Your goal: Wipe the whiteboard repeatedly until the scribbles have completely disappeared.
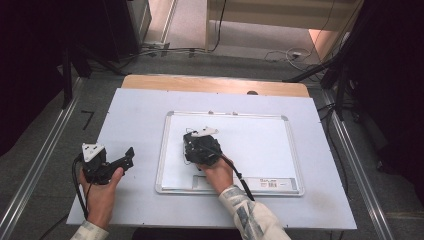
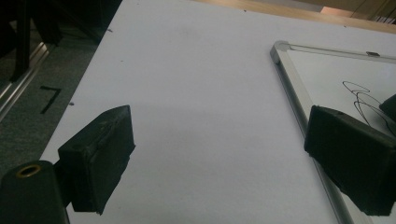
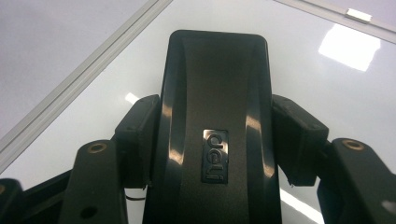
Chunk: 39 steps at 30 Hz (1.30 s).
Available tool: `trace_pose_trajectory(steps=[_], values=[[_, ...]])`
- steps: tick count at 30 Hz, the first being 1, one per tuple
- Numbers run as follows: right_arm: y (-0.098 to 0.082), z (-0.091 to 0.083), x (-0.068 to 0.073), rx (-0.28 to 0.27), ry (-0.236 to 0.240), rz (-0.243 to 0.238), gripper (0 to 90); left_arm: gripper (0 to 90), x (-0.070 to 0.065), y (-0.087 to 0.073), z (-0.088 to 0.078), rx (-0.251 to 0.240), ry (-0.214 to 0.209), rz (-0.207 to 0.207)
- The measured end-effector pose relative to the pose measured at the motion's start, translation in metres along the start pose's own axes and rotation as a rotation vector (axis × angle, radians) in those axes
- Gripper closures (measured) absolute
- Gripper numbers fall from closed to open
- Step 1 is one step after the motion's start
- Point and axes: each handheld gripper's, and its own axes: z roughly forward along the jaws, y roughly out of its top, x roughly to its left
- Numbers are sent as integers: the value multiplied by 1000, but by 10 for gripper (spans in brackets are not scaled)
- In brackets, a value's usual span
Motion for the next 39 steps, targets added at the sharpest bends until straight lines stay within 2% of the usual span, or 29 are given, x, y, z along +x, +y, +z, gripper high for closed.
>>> trace_pose_trajectory(steps=[10,13,28,39], values=[[4,11,10,14,2,-19,369,90,1,0,0,-2,-1,-3],[3,17,13,39,0,-31,371,90,1,0,0,-1,0,-5],[2,16,19,34,-6,-34,375,90,1,0,1,2,-2,-4],[0,16,40,33,20,-70,377,90,0,0,1,3,-7,-1]])
